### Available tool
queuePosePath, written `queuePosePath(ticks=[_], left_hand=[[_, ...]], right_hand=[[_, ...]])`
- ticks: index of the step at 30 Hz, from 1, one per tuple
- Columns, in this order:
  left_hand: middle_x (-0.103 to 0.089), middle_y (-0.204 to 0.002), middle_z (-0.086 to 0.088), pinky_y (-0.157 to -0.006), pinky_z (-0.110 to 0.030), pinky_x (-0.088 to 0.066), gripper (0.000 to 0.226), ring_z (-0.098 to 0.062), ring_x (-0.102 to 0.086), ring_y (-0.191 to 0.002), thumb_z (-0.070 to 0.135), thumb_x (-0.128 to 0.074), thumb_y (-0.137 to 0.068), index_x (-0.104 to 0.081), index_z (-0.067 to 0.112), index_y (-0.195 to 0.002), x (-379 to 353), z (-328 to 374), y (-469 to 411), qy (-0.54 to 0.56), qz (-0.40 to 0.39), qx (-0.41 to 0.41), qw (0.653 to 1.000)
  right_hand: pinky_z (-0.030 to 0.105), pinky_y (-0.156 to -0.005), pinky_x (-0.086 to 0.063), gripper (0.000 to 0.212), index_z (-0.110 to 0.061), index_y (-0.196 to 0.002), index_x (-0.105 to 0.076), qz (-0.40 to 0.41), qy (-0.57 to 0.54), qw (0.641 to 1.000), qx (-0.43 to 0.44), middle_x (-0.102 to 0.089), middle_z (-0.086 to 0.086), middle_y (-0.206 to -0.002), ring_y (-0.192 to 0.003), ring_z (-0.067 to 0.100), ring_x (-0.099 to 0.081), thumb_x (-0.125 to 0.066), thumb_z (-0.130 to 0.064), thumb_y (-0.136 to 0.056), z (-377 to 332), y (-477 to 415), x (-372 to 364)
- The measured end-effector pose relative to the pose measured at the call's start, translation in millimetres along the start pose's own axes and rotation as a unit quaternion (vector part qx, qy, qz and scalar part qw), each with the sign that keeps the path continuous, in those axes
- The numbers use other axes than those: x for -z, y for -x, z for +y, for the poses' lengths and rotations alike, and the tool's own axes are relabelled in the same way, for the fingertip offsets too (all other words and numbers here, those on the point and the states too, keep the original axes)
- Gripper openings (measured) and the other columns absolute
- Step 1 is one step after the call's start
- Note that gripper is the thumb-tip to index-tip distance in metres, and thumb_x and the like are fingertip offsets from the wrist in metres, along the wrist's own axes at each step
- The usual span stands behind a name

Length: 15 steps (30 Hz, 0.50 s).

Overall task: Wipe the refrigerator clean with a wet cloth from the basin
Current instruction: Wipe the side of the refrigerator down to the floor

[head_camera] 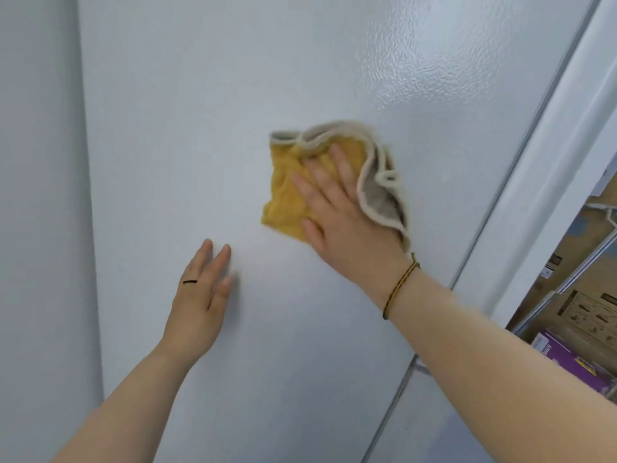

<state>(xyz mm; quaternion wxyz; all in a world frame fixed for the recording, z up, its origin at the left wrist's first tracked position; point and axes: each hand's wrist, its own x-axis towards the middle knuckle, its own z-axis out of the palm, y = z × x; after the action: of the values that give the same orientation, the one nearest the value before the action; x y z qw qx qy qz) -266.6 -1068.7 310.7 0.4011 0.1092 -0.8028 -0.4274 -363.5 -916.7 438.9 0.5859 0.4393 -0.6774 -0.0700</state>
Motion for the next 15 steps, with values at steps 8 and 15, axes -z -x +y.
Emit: queuePosePath(ticks=[8, 15], left_hand=[[-0.004, -0.138, 0.025, -0.105, -0.017, -0.007, 0.045, 0.01, -0.003, -0.129, 0.021, -0.035, -0.096, -0.027, 0.029, -0.139, -0.3, 2.7, 1.9, 0.023, -0.014, 0.015, 1.0], [-0.001, -0.14, 0.025, -0.108, -0.019, -0.009, 0.051, 0.01, 0.0, -0.13, 0.027, -0.04, -0.094, -0.021, 0.031, -0.141, 10.8, 3.8, 3.0, -0.015, -0.074, 0.009, 0.997]], right_hand=[[0.05, -0.111, -0.021, 0.05, -0.014, -0.124, -0.059, -0.07, 0.009, 0.997, 0.041, -0.054, 0.006, -0.133, -0.129, 0.033, -0.037, -0.062, -0.022, -0.075, -52.1, 34.2, -12.9], [0.064, -0.094, -0.029, 0.05, -0.012, -0.128, -0.038, -0.055, -0.066, 0.989, 0.121, -0.053, 0.016, -0.132, -0.129, 0.041, -0.033, -0.04, -0.028, -0.081, 26.6, 35.3, 7.7]])
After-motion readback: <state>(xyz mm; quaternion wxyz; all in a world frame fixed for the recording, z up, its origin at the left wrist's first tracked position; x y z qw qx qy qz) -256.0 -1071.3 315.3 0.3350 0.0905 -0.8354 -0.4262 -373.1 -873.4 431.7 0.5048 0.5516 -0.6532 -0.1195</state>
